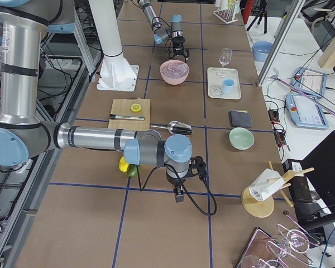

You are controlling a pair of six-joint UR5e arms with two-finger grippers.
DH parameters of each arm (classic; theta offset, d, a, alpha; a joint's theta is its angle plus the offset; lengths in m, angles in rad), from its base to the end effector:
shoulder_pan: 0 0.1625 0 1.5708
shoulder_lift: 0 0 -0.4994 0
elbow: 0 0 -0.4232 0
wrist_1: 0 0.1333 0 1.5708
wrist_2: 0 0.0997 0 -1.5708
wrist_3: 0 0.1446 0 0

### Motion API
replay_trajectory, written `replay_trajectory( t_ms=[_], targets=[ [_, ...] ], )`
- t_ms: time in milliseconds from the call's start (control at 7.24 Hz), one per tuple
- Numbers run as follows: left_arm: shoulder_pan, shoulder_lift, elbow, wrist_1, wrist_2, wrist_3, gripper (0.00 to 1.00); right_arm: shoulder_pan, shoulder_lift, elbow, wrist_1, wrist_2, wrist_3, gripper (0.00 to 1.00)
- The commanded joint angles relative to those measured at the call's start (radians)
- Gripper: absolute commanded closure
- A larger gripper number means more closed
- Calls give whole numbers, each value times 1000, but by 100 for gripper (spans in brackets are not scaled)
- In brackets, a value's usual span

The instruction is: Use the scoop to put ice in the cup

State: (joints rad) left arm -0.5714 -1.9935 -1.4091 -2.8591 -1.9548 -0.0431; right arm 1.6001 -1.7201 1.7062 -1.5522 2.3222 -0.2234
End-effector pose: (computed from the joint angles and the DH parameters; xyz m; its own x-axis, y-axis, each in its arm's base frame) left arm 0.5880 -0.4721 0.4119 0.1870 0.9810 -0.0511 -0.0100 0.0539 0.9985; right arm 0.0477 -0.4479 0.7674 0.7189 -0.2037 0.6647 0.1333 0.9788 0.1558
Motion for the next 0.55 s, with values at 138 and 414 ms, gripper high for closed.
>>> replay_trajectory(
  t_ms=[138,414],
  targets=[
    [-203,33,-51,114,-1,3,0,7,0,3,0,6,7,0],
    [-310,32,-51,334,-6,5,0,7,0,3,0,3,7,0]
  ],
)
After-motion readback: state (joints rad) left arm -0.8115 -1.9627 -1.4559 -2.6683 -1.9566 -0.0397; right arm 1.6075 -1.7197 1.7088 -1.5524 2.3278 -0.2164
